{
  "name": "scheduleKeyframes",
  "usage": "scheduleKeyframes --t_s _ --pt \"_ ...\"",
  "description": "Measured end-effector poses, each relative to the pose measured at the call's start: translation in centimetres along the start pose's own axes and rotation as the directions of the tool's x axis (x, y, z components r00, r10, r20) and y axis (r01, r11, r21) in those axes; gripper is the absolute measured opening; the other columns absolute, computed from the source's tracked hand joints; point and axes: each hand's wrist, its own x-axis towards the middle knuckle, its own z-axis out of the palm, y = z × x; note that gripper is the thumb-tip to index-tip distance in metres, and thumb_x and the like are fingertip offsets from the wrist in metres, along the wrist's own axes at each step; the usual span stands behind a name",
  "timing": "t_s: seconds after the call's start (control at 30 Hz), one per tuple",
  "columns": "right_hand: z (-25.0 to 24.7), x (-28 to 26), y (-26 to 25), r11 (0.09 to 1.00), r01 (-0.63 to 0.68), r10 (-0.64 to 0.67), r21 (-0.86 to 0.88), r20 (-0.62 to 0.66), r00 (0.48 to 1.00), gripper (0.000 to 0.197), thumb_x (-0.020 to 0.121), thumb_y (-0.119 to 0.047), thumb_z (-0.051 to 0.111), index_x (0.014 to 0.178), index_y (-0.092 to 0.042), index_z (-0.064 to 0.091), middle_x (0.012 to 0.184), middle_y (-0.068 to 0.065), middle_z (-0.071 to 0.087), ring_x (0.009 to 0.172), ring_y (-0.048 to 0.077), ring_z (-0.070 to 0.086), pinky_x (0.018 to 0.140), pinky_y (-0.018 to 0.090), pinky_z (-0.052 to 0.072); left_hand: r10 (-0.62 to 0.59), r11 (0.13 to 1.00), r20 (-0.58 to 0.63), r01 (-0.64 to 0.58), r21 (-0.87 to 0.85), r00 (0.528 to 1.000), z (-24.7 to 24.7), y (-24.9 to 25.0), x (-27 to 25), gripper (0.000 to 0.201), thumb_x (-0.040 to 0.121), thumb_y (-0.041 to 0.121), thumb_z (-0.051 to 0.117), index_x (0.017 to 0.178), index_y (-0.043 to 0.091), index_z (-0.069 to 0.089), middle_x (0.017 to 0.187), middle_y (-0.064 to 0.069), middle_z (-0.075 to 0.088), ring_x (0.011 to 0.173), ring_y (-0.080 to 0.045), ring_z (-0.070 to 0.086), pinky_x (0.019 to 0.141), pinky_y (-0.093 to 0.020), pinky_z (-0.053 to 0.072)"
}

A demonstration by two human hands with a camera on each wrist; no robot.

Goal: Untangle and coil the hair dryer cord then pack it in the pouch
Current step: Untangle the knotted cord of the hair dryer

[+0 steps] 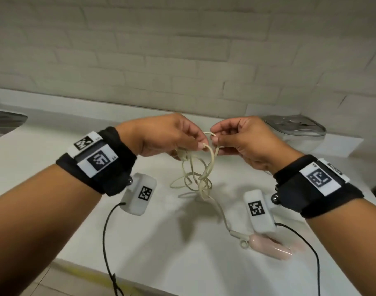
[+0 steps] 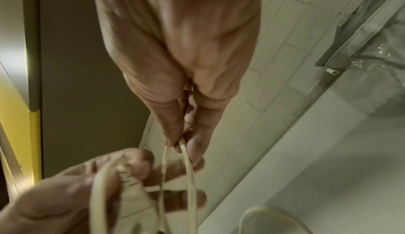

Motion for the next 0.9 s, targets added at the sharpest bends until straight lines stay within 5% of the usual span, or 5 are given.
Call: scheduleKeyframes --t_s 0.23,0.43,0.67,0.8,0.9 --pt "0.3 -0.5 -0.5 0.994 -0.047 0.033 0.095 0.149 0.988 0.024 0.092 -0.011 0.067 0.116 -0.005 0.069 0.09 0.006 0.069 0.081 0.016 0.064 0.08 0.034 0.054 0.031 0.996 -0.188 -0.015 0.083 0.982 0.9 0.2 1.2 0.01 0.089 0.015 0.071 0.095 0.016 0.08 0.076 -0.001 0.074 0.066 -0.012 0.067 0.057 -0.025 0.047" --pt "0.1 -0.4 -1.0 0.967 0.106 -0.065 -0.234 0.178 0.982 0.029 0.082 -0.007 0.079 0.11 -0.013 0.074 0.091 0.005 0.071 0.081 0.014 0.064 0.076 0.028 0.056 0.138 0.987 -0.302 -0.105 0.124 0.943 2.3 0.5 2.1 0.009 0.086 0.013 0.074 0.092 0.01 0.08 0.046 0.011 0.059 0.038 -0.002 0.047 0.044 -0.013 0.036" --pt "-0.4 -0.1 -1.5 0.834 0.15 -0.109 -0.53 0.108 0.988 0.013 0.083 -0.004 0.079 0.093 -0.01 0.072 0.077 0.006 0.068 0.061 0.011 0.065 0.062 0.023 0.058 0.085 0.976 -0.355 -0.149 -0.158 0.931 2.4 -0.2 2.9 0.035 0.091 0.029 0.07 0.09 0.014 0.038 0.078 -0.027 0.061 0.055 -0.026 0.063 0.048 -0.032 0.041" --pt "-0.7 0.5 -0.7 0.871 0.156 -0.208 -0.466 -0.063 0.976 0.019 0.083 0.008 0.073 0.075 -0.007 0.065 0.07 0.011 0.066 0.061 0.023 0.069 0.063 0.044 0.064 -0.08 0.785 -0.059 0.026 -0.618 0.995 1.5 0.8 2.5 0.026 0.107 0.026 0.042 0.118 0.004 0.047 0.111 -0.023 0.067 0.071 -0.038 0.073 0.05 -0.03 0.057" --pt "-0.8 0.7 -0.3 0.894 0.166 -0.218 -0.417 -0.078 0.973 0.028 0.083 0.012 0.069 0.07 -0.012 0.062 0.068 0.01 0.066 0.06 0.024 0.07 0.061 0.046 0.063 -0.053 0.863 0.129 0.111 -0.493 0.99 1.8 0.5 2.9 0.043 0.102 -0.002 0.045 0.141 0.017 0.047 0.125 -0.023 0.066 0.075 -0.031 0.076 0.052 -0.026 0.059"
